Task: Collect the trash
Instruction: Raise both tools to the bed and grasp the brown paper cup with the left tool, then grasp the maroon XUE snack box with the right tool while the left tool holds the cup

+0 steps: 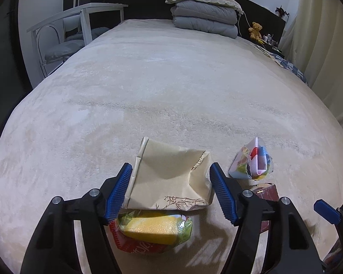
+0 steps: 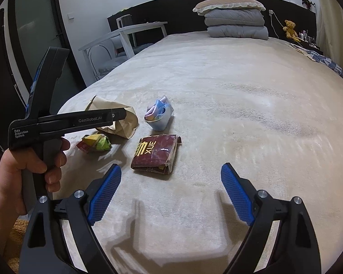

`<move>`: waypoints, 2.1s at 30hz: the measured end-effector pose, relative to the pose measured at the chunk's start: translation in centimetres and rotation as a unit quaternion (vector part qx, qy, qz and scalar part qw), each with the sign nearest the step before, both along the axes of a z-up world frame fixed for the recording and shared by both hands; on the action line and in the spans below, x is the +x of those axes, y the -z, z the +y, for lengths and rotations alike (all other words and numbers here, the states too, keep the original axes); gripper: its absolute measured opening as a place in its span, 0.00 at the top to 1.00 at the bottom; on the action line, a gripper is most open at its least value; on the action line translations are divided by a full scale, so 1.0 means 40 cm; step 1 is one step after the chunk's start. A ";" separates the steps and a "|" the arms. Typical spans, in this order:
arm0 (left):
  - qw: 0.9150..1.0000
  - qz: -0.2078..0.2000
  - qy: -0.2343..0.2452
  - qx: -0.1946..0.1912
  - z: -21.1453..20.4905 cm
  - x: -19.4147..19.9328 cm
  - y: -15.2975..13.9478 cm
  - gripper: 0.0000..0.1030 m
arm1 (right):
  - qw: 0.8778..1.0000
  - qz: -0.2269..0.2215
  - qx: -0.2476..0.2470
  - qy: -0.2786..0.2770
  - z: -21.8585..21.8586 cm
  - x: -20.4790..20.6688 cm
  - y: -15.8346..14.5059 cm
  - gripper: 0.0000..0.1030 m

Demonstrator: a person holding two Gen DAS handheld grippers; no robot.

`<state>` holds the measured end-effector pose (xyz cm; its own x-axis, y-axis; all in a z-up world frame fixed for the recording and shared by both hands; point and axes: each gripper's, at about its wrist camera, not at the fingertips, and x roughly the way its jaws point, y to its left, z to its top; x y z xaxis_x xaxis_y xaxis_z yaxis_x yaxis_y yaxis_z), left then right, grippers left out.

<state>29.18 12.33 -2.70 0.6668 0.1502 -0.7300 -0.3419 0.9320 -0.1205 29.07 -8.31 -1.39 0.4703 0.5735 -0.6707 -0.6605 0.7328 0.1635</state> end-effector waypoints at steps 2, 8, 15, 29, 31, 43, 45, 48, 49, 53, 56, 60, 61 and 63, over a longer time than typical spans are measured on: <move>1.000 -0.008 0.000 -0.005 0.004 -0.010 -0.008 0.35 | 1.000 -0.001 -0.002 -0.001 0.007 0.001 0.003 0.14; 0.999 -0.040 -0.006 -0.019 0.028 -0.054 -0.045 0.35 | 1.000 0.007 -0.004 0.005 0.041 0.015 0.016 0.14; 0.997 -0.066 -0.011 -0.038 0.065 -0.109 -0.076 0.35 | 1.000 0.016 -0.023 0.013 0.108 0.033 0.048 0.14; 0.996 -0.081 -0.011 -0.043 0.096 -0.181 -0.092 0.35 | 0.995 -0.010 -0.080 0.051 0.184 0.054 0.091 0.46; 0.996 -0.082 -0.009 -0.038 0.092 -0.186 -0.093 0.35 | 0.996 -0.011 -0.080 0.048 0.181 0.051 0.093 0.46; 0.995 -0.090 -0.001 -0.047 0.088 -0.219 -0.097 0.35 | 0.997 -0.013 -0.063 0.046 0.150 0.033 0.070 0.46; 0.995 -0.093 0.003 -0.047 0.081 -0.228 -0.100 0.35 | 0.997 -0.014 -0.061 0.046 0.143 0.026 0.062 0.46; 0.994 -0.102 0.008 -0.049 0.071 -0.247 -0.103 0.35 | 0.998 -0.013 -0.049 0.045 0.124 0.012 0.042 0.46; 0.993 -0.104 0.010 -0.050 0.068 -0.253 -0.105 0.35 | 0.998 -0.013 -0.046 0.045 0.120 0.009 0.037 0.46; 0.992 -0.115 0.018 -0.050 0.046 -0.282 -0.113 0.35 | 0.998 -0.014 -0.032 0.044 0.088 -0.024 0.018 0.46; 0.991 -0.123 0.029 -0.048 0.024 -0.305 -0.119 0.35 | 0.999 -0.015 -0.025 0.044 0.066 -0.050 0.005 0.46; 0.990 -0.126 0.038 -0.052 -0.007 -0.336 -0.118 0.35 | 0.999 -0.019 -0.018 0.046 0.038 -0.084 -0.011 0.46; 0.989 -0.128 0.040 -0.055 -0.013 -0.346 -0.116 0.35 | 0.999 -0.019 -0.016 0.046 0.028 -0.098 -0.018 0.46; 0.989 -0.132 0.045 -0.057 -0.031 -0.369 -0.115 0.35 | 0.999 -0.022 -0.015 0.046 0.014 -0.111 -0.025 0.46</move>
<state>14.44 11.11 1.91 0.8438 0.0079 -0.5366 -0.1999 0.9325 -0.3007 24.64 -7.74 -0.40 0.5498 0.5070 -0.6639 -0.5961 0.7948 0.1133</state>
